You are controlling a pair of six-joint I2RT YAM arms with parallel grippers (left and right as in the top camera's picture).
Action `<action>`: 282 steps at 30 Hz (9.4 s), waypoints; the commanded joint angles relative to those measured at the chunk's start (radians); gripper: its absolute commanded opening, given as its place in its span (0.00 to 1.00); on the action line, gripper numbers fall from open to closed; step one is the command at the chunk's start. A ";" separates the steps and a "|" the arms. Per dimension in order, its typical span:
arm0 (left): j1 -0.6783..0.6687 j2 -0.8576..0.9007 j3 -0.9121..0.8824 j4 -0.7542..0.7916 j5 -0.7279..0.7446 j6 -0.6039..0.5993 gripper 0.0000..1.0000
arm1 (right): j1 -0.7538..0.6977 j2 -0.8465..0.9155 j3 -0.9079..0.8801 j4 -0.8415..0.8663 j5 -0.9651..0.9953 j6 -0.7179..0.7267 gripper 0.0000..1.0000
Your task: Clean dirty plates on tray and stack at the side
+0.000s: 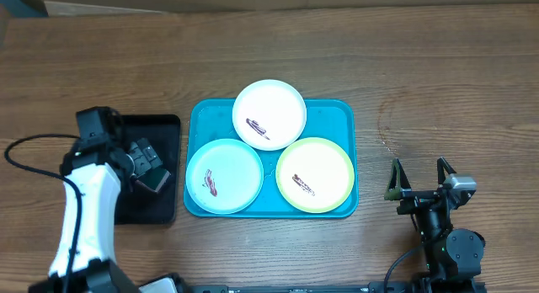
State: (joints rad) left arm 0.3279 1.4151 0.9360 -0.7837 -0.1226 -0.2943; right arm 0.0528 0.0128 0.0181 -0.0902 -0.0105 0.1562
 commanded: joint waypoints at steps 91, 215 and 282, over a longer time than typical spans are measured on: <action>0.064 0.324 0.016 0.049 0.156 -0.069 0.35 | -0.001 -0.009 -0.010 0.006 0.010 -0.004 1.00; 0.013 0.127 0.334 -0.319 0.150 -0.069 0.04 | -0.001 -0.009 -0.010 0.006 0.010 -0.004 1.00; -0.641 0.151 -0.018 0.031 0.172 -0.417 0.04 | -0.001 -0.009 -0.010 0.006 0.010 -0.004 1.00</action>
State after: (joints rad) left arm -0.3080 1.5711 0.9585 -0.7723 0.0677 -0.6704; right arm 0.0528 0.0128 0.0181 -0.0902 -0.0101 0.1558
